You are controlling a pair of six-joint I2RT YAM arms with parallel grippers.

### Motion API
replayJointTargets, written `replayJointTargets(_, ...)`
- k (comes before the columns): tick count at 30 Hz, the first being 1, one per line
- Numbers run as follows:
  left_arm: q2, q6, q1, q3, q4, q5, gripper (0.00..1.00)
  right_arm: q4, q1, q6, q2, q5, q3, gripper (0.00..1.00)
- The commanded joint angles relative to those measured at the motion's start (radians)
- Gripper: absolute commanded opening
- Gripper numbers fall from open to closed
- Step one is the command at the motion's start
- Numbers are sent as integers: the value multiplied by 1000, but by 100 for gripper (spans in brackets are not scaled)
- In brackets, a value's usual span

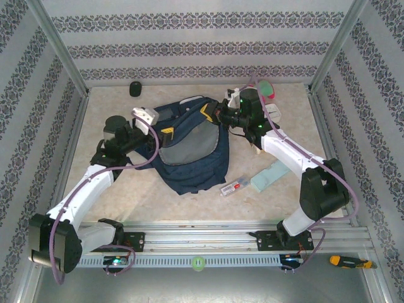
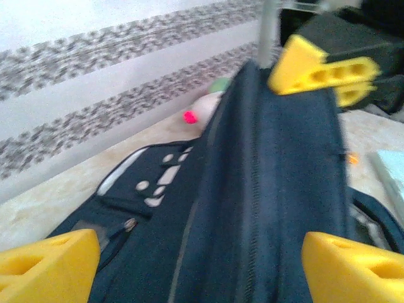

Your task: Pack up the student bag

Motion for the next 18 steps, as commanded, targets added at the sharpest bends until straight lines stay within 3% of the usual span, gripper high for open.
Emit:
replayJointTargets(1, 25, 150, -32, 64, -47, 112, 85, 52, 16, -52, -56, 50, 16, 0)
replayJointTargets(5, 67, 243, -69, 108, -114, 123, 88, 32, 44, -67, -35, 68, 26, 0)
replayJointTargets(10, 159, 327, -117, 172, -172, 55, 90, 36, 69, -67, -22, 83, 39, 0)
replayJointTargets(15, 225, 331, -150, 204, -189, -1, 89, 32, 80, -70, -17, 104, 53, 0)
replayJointTargets(16, 232, 313, -150, 200, -169, -51, 78, 32, 79, -69, -13, 103, 58, 0)
replayJointTargets(17, 238, 276, -150, 194, -136, -124, 56, 30, 79, -71, -11, 100, 62, 0)
replayJointTargets(18, 239, 257, -149, 190, -124, -186, 41, 21, 77, -77, -15, 98, 62, 0)
